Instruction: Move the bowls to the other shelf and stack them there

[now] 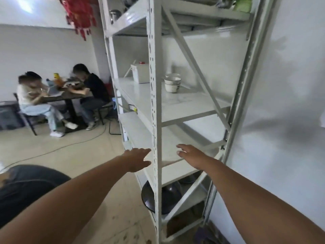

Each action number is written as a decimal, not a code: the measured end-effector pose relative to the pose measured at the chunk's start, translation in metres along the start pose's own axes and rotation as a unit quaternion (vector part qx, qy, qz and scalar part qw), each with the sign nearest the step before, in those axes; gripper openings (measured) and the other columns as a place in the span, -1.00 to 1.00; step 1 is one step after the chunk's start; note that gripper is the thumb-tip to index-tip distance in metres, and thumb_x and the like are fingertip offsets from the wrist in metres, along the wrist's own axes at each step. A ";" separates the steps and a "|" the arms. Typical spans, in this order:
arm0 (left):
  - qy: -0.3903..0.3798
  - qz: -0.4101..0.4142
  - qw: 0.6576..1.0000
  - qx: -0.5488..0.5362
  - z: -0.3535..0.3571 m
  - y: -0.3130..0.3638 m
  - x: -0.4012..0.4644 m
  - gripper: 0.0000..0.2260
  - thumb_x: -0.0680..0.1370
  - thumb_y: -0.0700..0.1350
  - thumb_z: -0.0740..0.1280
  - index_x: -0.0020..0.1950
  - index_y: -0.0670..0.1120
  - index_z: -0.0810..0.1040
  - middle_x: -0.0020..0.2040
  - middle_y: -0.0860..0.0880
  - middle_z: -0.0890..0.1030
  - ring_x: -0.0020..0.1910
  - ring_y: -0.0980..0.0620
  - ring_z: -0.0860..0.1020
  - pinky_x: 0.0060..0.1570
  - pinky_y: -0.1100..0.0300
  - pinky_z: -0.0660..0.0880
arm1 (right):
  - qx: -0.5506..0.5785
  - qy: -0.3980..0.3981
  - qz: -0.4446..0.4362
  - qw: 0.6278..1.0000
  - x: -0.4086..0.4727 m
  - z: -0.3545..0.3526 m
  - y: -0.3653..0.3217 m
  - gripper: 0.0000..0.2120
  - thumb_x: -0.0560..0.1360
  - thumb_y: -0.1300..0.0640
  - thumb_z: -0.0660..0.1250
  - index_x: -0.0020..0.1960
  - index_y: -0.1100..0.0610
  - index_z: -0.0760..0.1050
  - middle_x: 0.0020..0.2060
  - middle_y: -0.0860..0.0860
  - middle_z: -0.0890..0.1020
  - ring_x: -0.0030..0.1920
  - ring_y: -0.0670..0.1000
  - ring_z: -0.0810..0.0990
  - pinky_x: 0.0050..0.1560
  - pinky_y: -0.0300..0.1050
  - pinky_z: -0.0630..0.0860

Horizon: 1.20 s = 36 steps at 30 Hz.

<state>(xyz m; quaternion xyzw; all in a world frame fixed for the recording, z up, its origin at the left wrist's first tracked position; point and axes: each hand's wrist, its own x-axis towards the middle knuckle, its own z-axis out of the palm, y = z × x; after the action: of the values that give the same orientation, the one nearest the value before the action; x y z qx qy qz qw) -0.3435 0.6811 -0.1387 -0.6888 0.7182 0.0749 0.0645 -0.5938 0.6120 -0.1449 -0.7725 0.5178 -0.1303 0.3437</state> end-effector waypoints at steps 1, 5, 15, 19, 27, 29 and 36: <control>-0.002 -0.035 0.999 -0.007 0.001 -0.016 -0.009 -0.42 0.61 0.20 0.09 0.57 0.06 0.03 0.56 -0.01 0.21 0.50 -0.11 0.23 0.42 -0.10 0.23 | -0.001 -0.022 -0.016 1.000 0.006 0.012 -0.015 -0.54 0.65 -0.17 0.13 0.53 -0.16 0.28 0.54 -0.02 0.29 0.50 0.08 0.33 0.46 0.02 0.28; -0.001 -0.121 0.992 -0.016 0.004 -0.080 -0.042 -0.42 0.61 0.20 0.07 0.57 0.05 0.02 0.55 -0.01 0.21 0.49 -0.13 0.24 0.40 -0.13 0.25 | -0.010 -0.077 -0.072 0.994 0.023 0.057 -0.070 -0.54 0.66 -0.15 0.13 0.54 -0.13 0.29 0.53 -0.02 0.29 0.50 0.07 0.33 0.46 0.02 0.28; 0.032 -0.260 0.963 -0.057 0.004 -0.230 -0.065 -0.41 0.61 0.23 0.04 0.58 0.05 0.01 0.57 -0.03 0.15 0.52 -0.17 0.16 0.42 -0.17 0.19 | -0.048 -0.091 -0.130 0.986 0.119 0.142 -0.175 -0.55 0.64 -0.13 0.16 0.51 -0.11 0.33 0.50 -0.01 0.32 0.49 0.06 0.30 0.48 0.01 0.25; 0.047 -0.278 0.958 -0.062 0.002 -0.293 -0.060 -0.40 0.59 0.25 0.04 0.57 0.06 0.02 0.57 0.00 0.17 0.52 -0.14 0.16 0.41 -0.14 0.22 | -0.048 -0.089 -0.136 0.985 0.163 0.167 -0.215 -0.54 0.64 -0.12 0.18 0.52 -0.10 0.33 0.50 0.02 0.33 0.49 0.07 0.31 0.49 0.03 0.25; 0.058 -0.290 0.951 -0.093 -0.001 -0.389 -0.042 -0.38 0.58 0.28 0.03 0.57 0.05 0.05 0.56 -0.02 0.19 0.52 -0.14 0.17 0.38 -0.11 0.22 | -0.048 -0.081 -0.146 0.985 0.238 0.201 -0.278 -0.55 0.66 -0.06 0.17 0.53 -0.06 0.31 0.55 0.03 0.26 0.52 0.08 0.27 0.25 -0.13 0.29; 0.055 -0.295 0.949 -0.101 0.001 -0.405 -0.037 -0.39 0.58 0.27 0.03 0.57 0.05 0.06 0.56 -0.02 0.20 0.51 -0.14 0.17 0.39 -0.12 0.22 | -0.057 -0.087 -0.147 0.984 0.254 0.211 -0.289 -0.54 0.66 -0.07 0.17 0.54 -0.05 0.31 0.55 0.03 0.26 0.51 0.08 0.29 0.27 -0.10 0.31; 0.043 -0.304 0.944 -0.119 0.005 -0.461 0.000 -0.39 0.59 0.26 0.02 0.58 0.04 0.03 0.57 -0.03 0.16 0.53 -0.16 0.13 0.43 -0.12 0.17 | -0.089 -0.096 -0.146 0.980 0.324 0.231 -0.310 -0.53 0.64 -0.11 0.16 0.54 -0.08 0.29 0.55 0.00 0.26 0.51 0.06 0.30 0.40 -0.01 0.30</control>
<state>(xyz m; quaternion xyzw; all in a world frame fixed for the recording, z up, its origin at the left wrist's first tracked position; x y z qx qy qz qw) 0.1168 0.6641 -0.1524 -0.8798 0.4623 0.1067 -0.0293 -0.1057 0.4862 -0.1571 -0.8764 0.3732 -0.0574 0.2989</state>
